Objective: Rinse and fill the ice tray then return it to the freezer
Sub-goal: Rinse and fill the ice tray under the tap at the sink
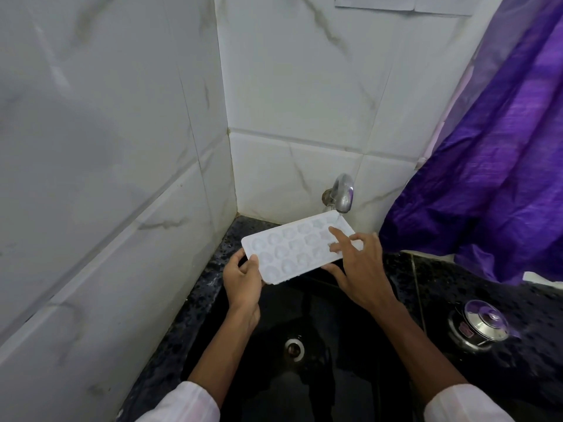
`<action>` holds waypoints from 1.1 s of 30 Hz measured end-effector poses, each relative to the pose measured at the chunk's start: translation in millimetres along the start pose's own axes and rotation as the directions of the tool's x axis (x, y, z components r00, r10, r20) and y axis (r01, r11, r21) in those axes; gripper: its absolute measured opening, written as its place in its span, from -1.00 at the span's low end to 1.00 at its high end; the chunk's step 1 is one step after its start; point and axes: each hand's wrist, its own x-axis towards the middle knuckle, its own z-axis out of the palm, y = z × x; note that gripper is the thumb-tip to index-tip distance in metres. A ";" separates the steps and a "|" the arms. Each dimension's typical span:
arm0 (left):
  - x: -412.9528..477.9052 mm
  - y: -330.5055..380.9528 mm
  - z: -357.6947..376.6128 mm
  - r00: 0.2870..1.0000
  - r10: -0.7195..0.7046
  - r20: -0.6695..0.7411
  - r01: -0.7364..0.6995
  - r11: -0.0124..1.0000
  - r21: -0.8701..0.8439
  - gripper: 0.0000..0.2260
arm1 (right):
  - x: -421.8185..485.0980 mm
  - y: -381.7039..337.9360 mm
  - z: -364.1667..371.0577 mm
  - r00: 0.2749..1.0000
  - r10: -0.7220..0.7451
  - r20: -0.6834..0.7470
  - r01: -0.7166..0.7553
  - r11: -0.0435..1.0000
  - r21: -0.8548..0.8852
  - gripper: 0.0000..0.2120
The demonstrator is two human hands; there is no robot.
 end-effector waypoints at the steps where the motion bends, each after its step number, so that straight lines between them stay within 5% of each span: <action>1: -0.2 -0.3 0.3 1.000 0.007 -0.005 -0.007 1.000 0.003 -0.74 | 0.4 -2.8 -0.4 1.000 0.003 -0.006 -0.003 1.000 0.011 -0.33; 12: -5.4 3.7 -1.7 0.997 0.080 0.019 -0.079 0.996 -0.040 -0.71 | 5.5 -5.6 3.5 0.996 0.061 0.070 -0.073 0.980 0.184 -0.34; 26: -2.2 -1.4 8.0 0.994 0.111 0.021 -0.112 0.993 0.047 -0.70 | 0.8 5.8 7.2 0.992 0.059 0.108 -0.071 0.991 0.112 -0.35; 30: 0.3 -4.7 5.1 0.993 0.115 0.011 -0.115 0.990 0.081 -0.71 | -6.6 15.0 2.2 0.995 0.036 0.097 -0.069 0.934 0.350 -0.36; 33: 5.1 -7.7 -1.9 0.995 0.103 0.007 -0.103 0.989 0.105 -0.70 | -11.9 17.6 0.7 0.952 0.292 -0.097 -0.192 0.810 0.554 -0.47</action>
